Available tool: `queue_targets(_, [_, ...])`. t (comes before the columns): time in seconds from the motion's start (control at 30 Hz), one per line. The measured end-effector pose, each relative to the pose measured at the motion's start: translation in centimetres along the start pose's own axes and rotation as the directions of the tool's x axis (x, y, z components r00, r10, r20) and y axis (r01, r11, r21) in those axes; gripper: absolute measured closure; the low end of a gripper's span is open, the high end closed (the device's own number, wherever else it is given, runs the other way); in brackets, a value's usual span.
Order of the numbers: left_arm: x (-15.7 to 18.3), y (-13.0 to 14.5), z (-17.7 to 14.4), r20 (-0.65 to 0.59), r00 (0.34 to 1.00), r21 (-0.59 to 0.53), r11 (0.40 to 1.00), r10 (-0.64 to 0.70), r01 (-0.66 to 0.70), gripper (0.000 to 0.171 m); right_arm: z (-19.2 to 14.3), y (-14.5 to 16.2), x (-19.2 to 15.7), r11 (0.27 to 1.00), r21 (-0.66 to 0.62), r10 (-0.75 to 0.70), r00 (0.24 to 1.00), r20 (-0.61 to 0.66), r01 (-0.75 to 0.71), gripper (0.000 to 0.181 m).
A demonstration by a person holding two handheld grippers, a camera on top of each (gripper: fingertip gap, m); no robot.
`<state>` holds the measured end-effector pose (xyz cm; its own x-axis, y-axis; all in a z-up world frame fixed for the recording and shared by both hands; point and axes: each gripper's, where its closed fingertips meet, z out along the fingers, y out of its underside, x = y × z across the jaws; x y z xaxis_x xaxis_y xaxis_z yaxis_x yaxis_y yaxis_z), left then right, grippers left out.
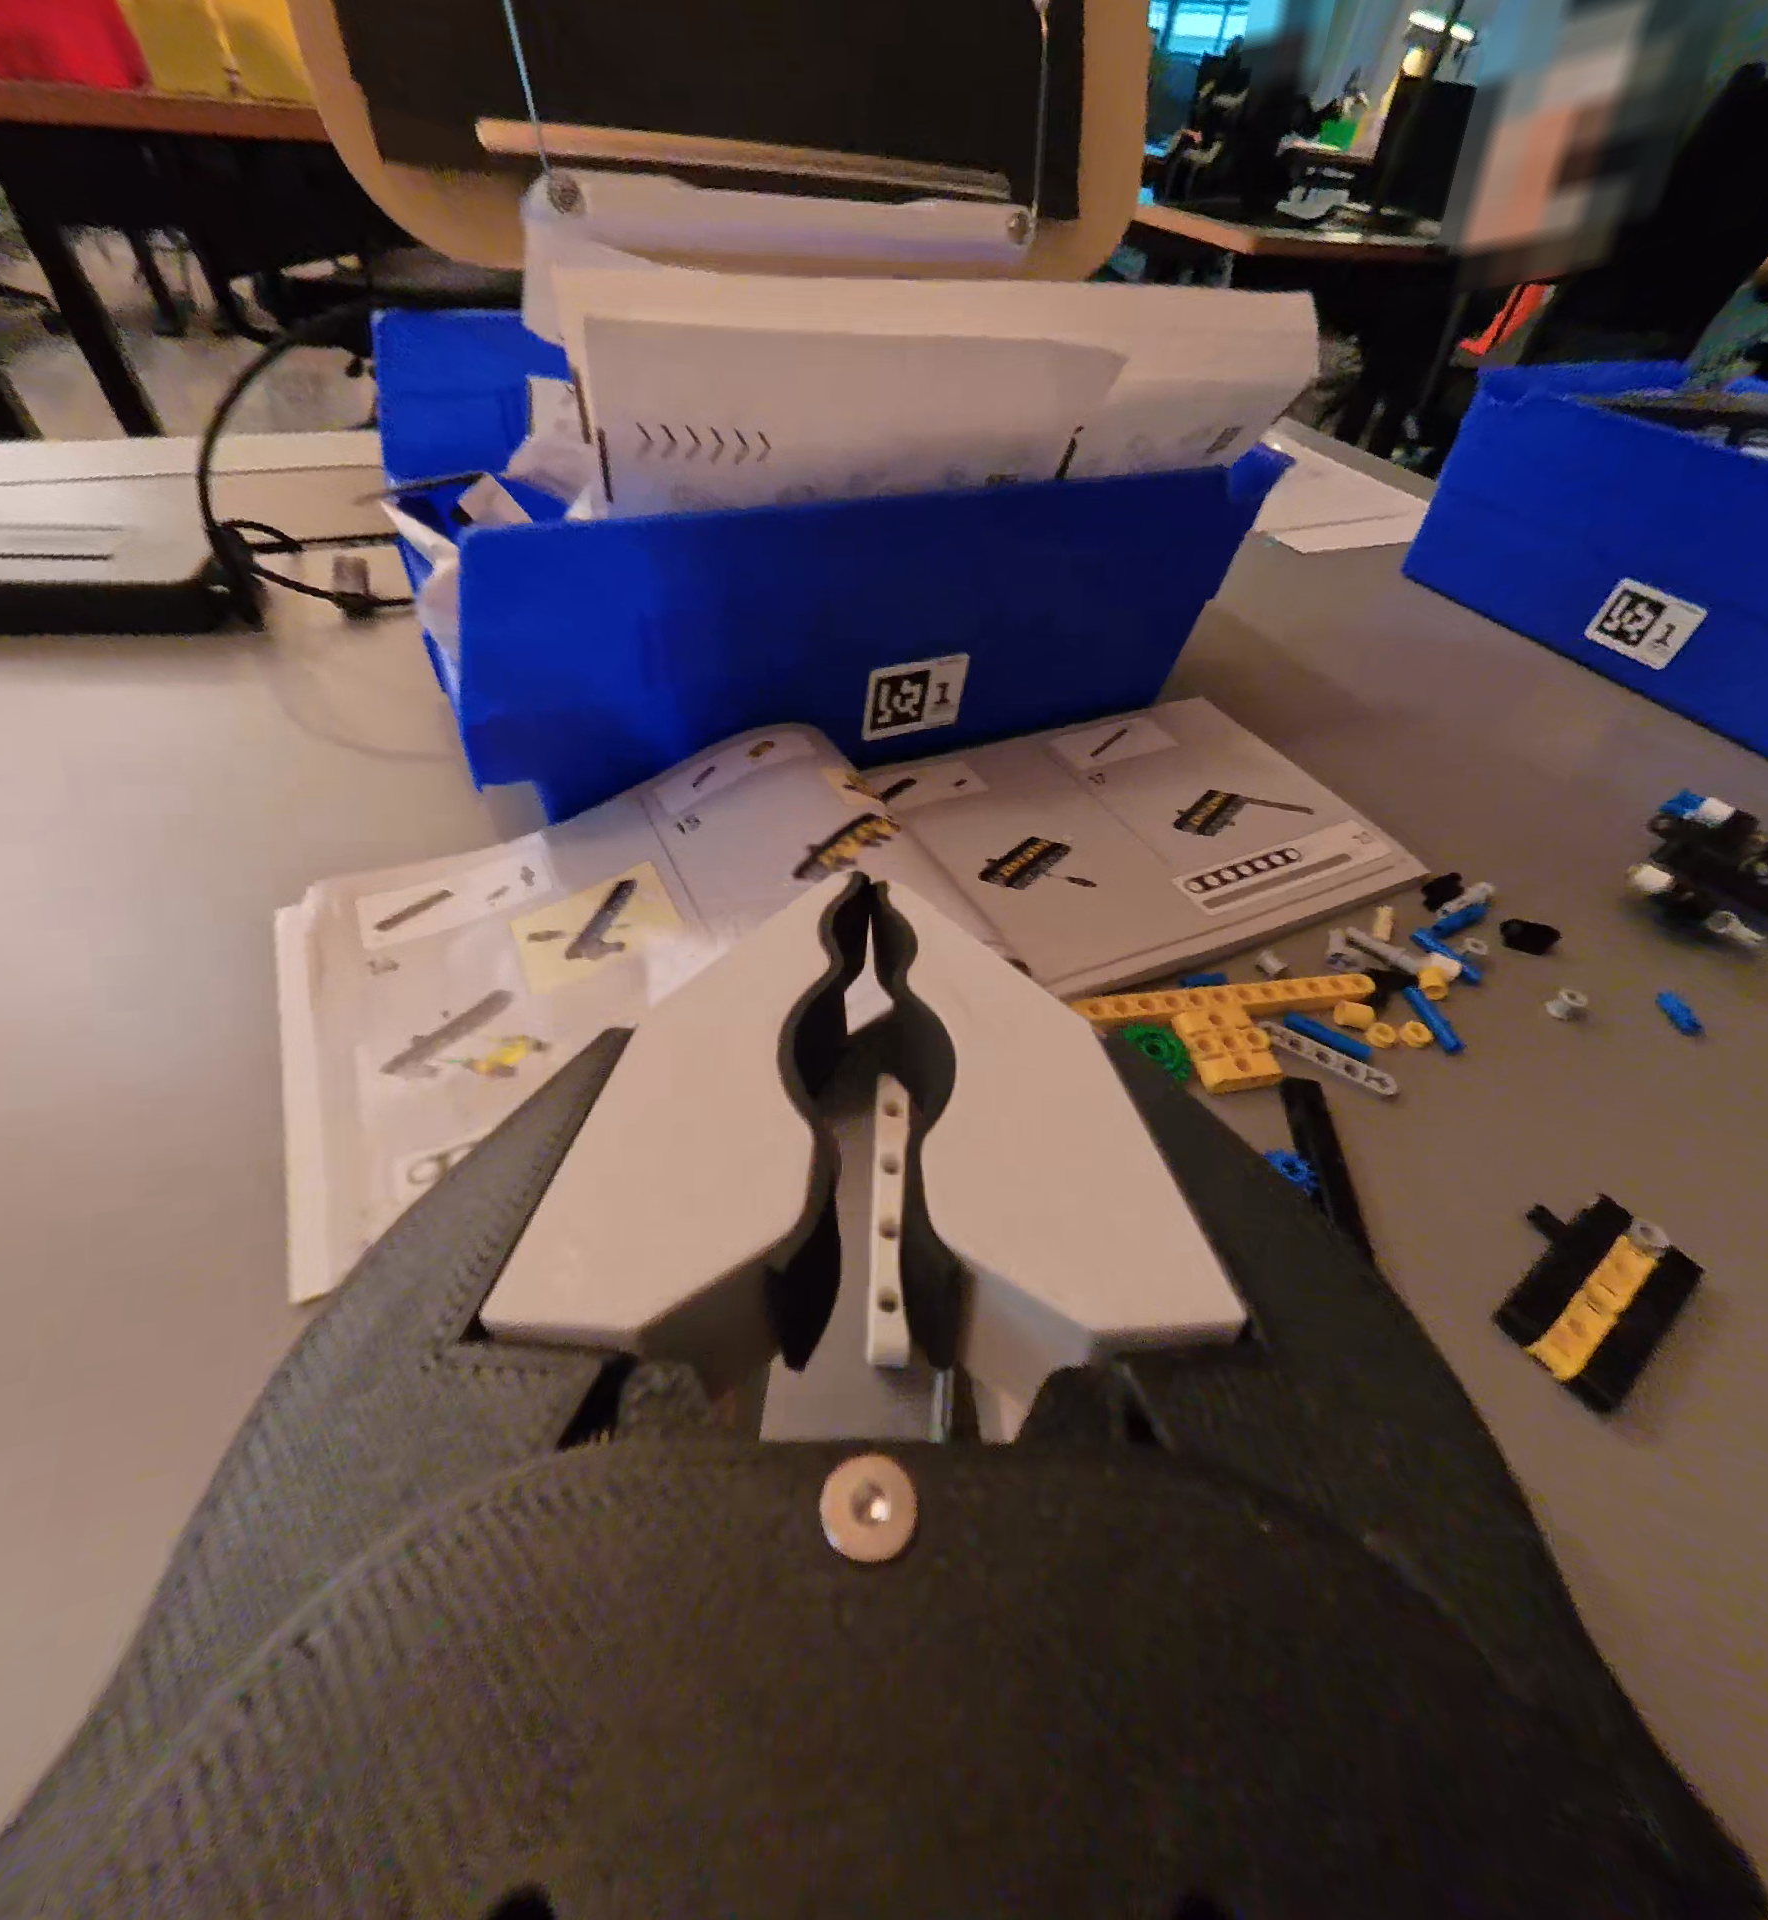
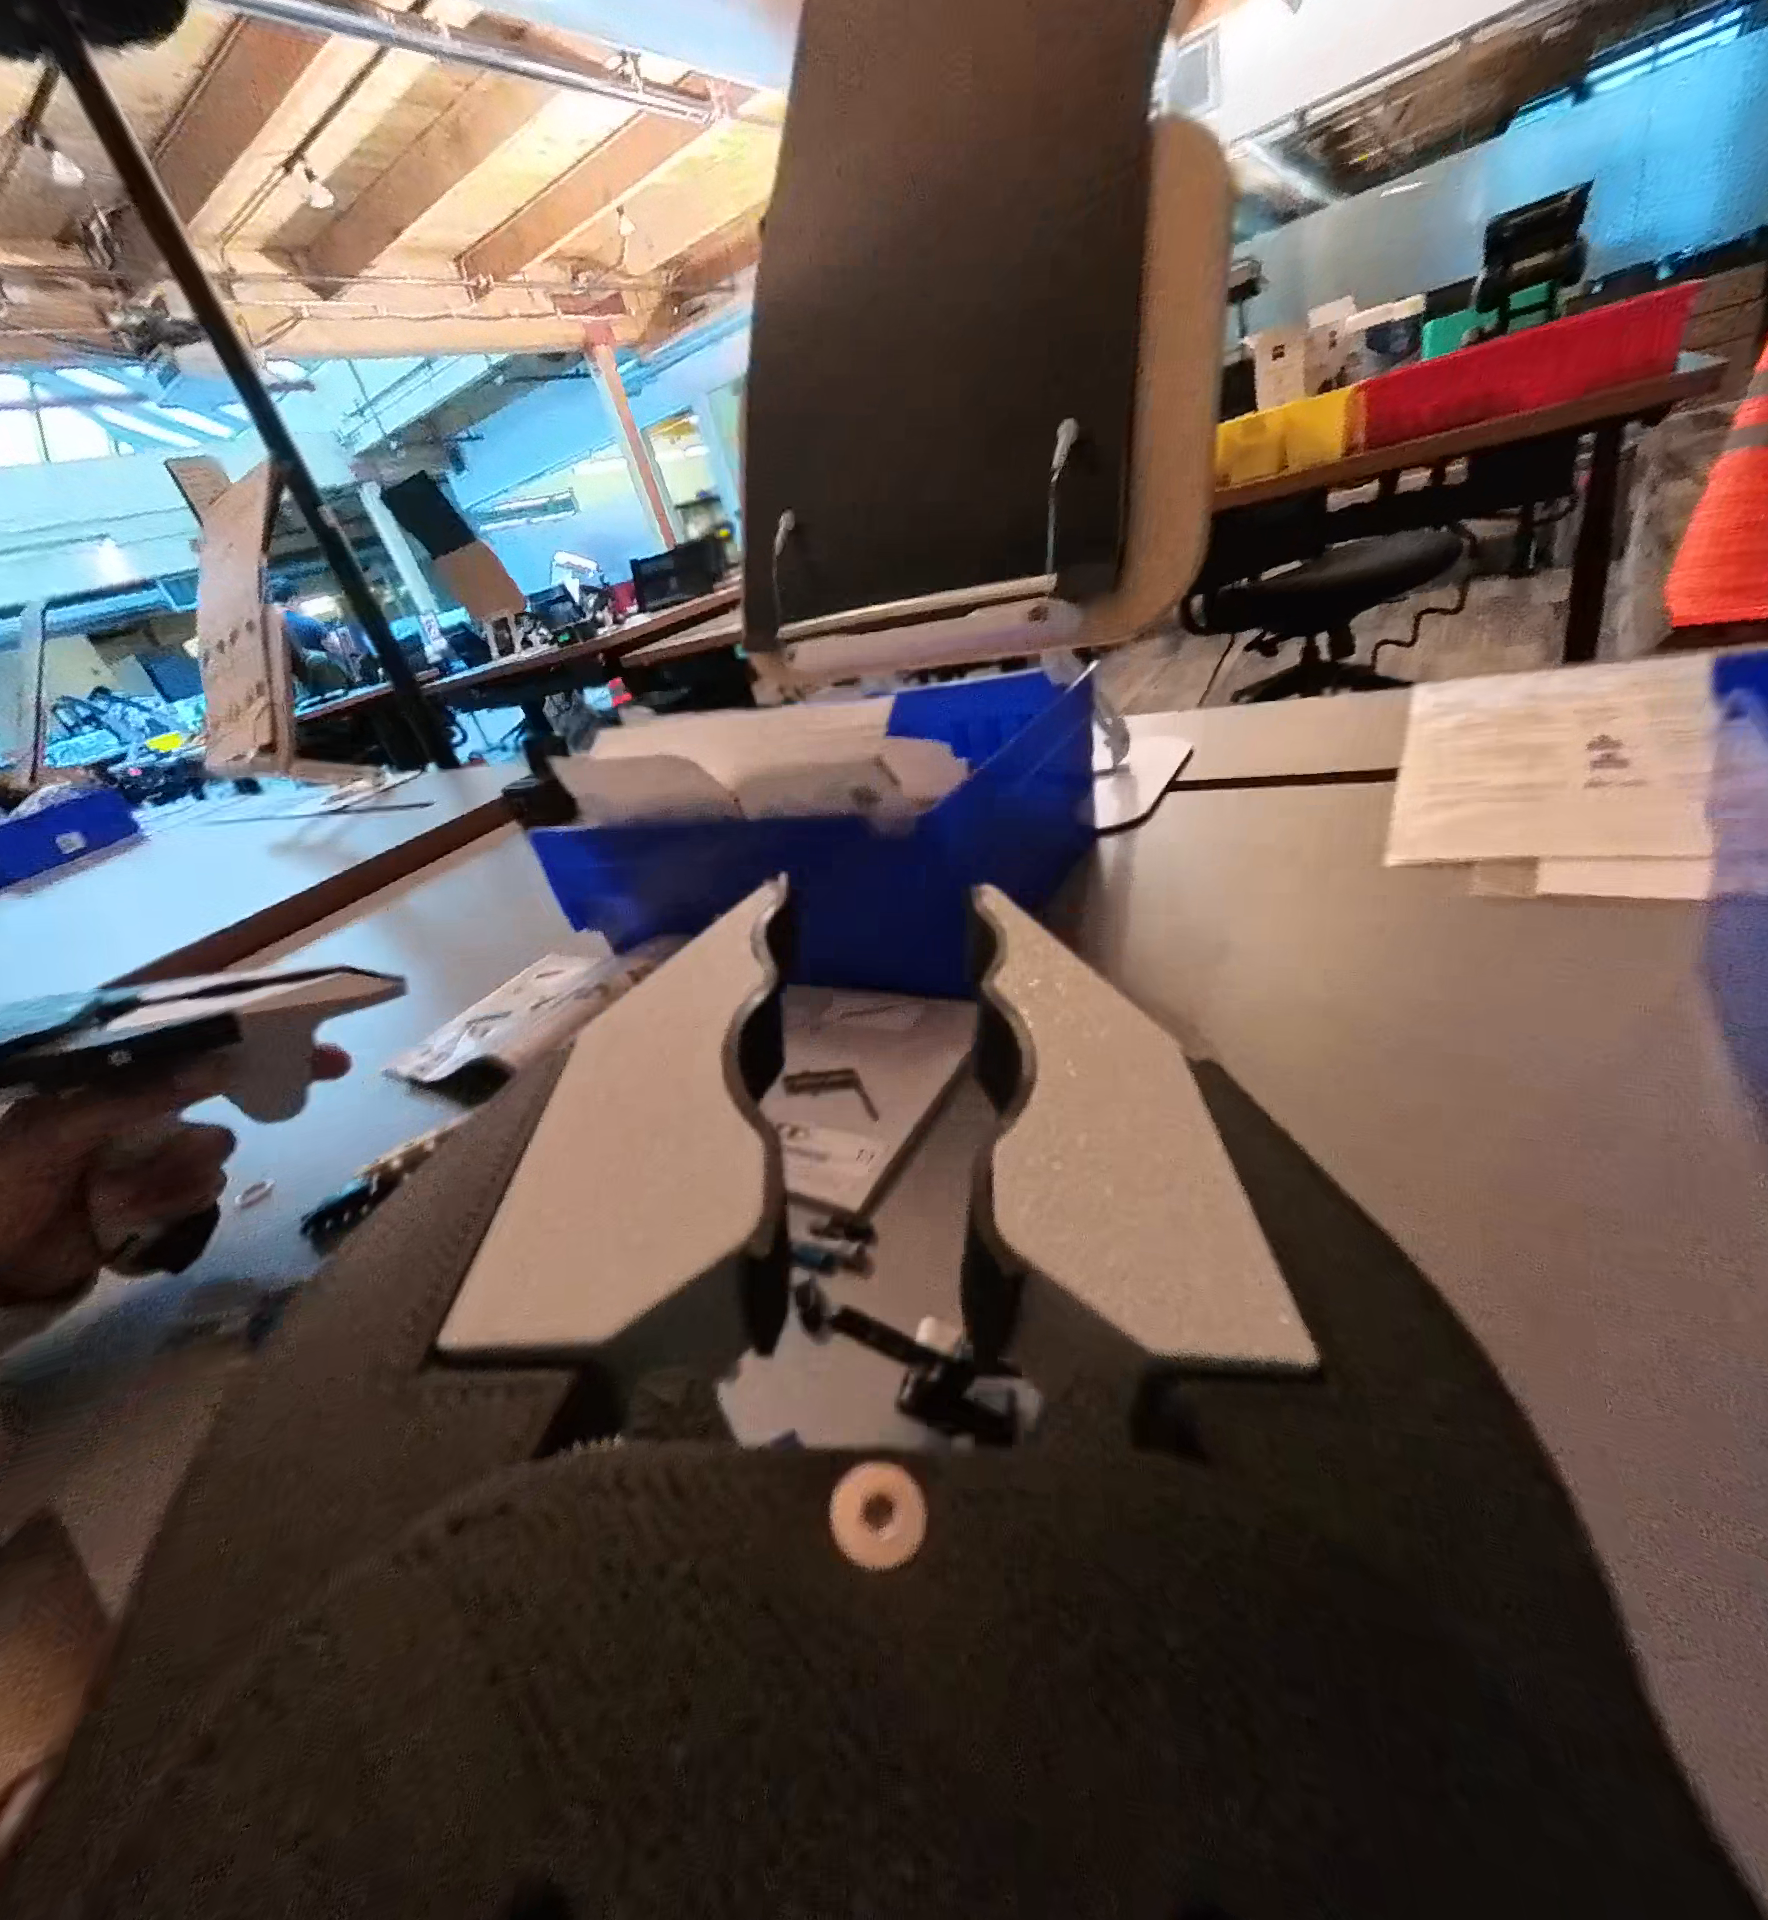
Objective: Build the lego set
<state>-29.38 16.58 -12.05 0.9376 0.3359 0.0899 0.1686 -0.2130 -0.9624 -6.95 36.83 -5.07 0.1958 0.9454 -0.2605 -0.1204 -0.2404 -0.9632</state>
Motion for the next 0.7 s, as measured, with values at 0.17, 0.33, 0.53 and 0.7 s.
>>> queue_targets(0.17, [1.8,0.7,-0.2,-0.03,0.999,-0.008,0.999,0.039,-0.039,0.171,-0.2,3.4,-3.9,0.98,-0.106,-0.163,0.985,0.062,0.169,0.151])
queue_targets(0.33, [2.8,0.7,-0.1,-0.061,0.997,-0.009,0.999,0.037,-0.038,0.171,0.9,7.2,-9.5,0.955,-0.192,-0.163,0.941,0.295,0.226,0.148])
queue_targets(0.53, [5.5,0.9,-1.6,-0.173,0.983,-0.019,0.998,0.059,-0.063,0.171,0.6,12.7,-12.6,0.856,-0.389,-0.129,0.87,0.475,0.34,0.148])
queue_targets(0.7, [12.8,5.1,-3.2,-0.472,0.881,-0.201,0.971,0.018,-0.127,0.118,-0.6,14.6,-13.9,0.795,-0.478,-0.048,0.824,0.564,0.373,0.139])
